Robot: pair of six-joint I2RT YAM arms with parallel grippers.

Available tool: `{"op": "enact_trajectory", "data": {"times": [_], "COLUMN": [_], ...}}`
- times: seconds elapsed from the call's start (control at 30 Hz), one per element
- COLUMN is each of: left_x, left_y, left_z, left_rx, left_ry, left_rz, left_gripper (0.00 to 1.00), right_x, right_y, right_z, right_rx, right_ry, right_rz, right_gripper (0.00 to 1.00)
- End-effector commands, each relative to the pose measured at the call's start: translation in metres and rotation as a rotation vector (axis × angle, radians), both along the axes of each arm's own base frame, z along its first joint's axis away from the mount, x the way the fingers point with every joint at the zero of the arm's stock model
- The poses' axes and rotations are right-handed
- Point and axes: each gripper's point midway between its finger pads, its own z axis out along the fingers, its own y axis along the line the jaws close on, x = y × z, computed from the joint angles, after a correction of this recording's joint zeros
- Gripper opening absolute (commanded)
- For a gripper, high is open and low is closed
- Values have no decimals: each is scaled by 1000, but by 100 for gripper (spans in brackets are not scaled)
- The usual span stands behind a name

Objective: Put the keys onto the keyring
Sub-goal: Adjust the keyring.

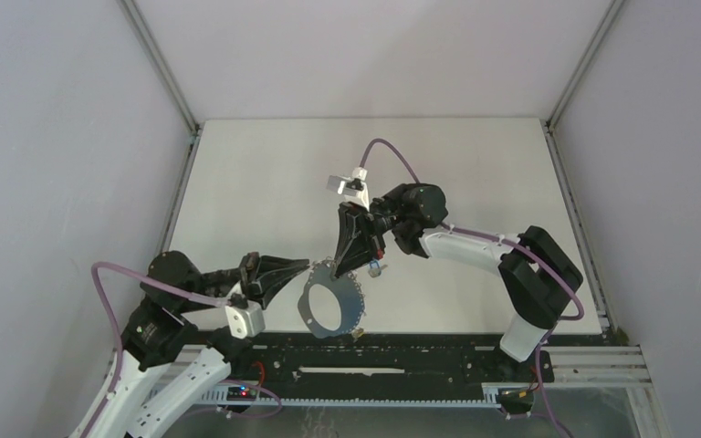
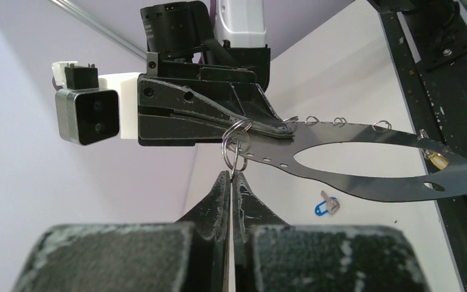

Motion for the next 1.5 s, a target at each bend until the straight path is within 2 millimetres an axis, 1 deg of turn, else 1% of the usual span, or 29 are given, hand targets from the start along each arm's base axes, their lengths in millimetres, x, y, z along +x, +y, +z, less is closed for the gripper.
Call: {"op": "enact_trajectory", "data": {"times": [0.0, 0.13, 0.3, 0.4, 0.53, 0.63, 0.67, 0.7, 0.73, 0.77, 0.8, 0.87, 0.93, 1.0, 1.03, 1.13, 1.2, 1.27, 1.33, 1.37, 1.4, 1.43, 1.47], "left_x": [-10, -15, -22, -25, -27, -26, -24, -22, -18, -16, -14, -16, -18, -19, -19, -17, -11, -3, -3, -3, -4, -3, -3], "left_y": [-2, -3, -8, -9, -9, -11, -11, -11, -11, -11, -11, -10, -9, -8, -8, -7, -6, -5, -5, -5, -6, -7, -8], "left_z": [17, 31, 41, 43, 48, 49, 48, 45, 42, 38, 35, 32, 30, 26, 17, 3, -5, -13, -18, -18, -16, -13, -11], "left_rx": [-39, -104, -141, -146, -158, -158, -154, -148, -141, -133, -127, -123, -119, -100, -57, 1, 34, 64, 95, 95, 87, 77, 70], "left_ry": [-20, 92, 210, 226, 222, 211, 203, 204, 195, 197, 204, 213, 215, 213, 215, 230, 243, 260, 279, 290, 293, 296, 296], "left_rz": [-45, -55, -97, -112, -128, -134, -129, -119, -103, -92, -83, -86, -90, -85, -87, -80, -49, -15, -10, -13, -20, -22, -22], "left_gripper": [0, 0, 0, 0, 0, 0, 0, 0, 0, 0, 0, 0, 0, 0, 0, 0, 0, 0, 0, 0, 0, 0, 0], "right_x": [-4, -8, -8, -8, -11, -14, -13, -12, -9, -6, -3, 3, 14, 30, 56, 97, 128, 159, 191, 207, 223, 236, 252], "right_y": [-1, -3, -7, -10, -12, -13, -14, -15, -17, -20, -22, -26, -29, -31, -31, -20, -16, -17, -20, -22, -23, -27, -30], "right_z": [14, 15, 24, 31, 37, 41, 42, 44, 45, 47, 50, 55, 56, 59, 65, 67, 76, 92, 106, 114, 123, 143, 156], "right_rx": [33, 19, 31, 44, 52, 60, 61, 65, 74, 81, 90, 99, 74, 43, 24, -37, -48, -37, -22, -27, 4, 48, 71], "right_ry": [-45, -52, -68, -83, -108, -133, -143, -154, -168, -178, -186, -197, -212, -206, -230, -243, -248, -227, -162, -117, -121, -118, -82], "right_rz": [26, 48, 44, 40, 53, 66, 67, 65, 56, 44, 30, 4, -5, -30, -62, -84, -126, -183, -244, -276, -318, -379, -452], "right_gripper": [0, 1, 3, 6, 16, 20, 25, 39, 74, 97, 99, 100, 100, 100, 100, 100, 100, 100, 100, 100, 100, 100, 100]}}
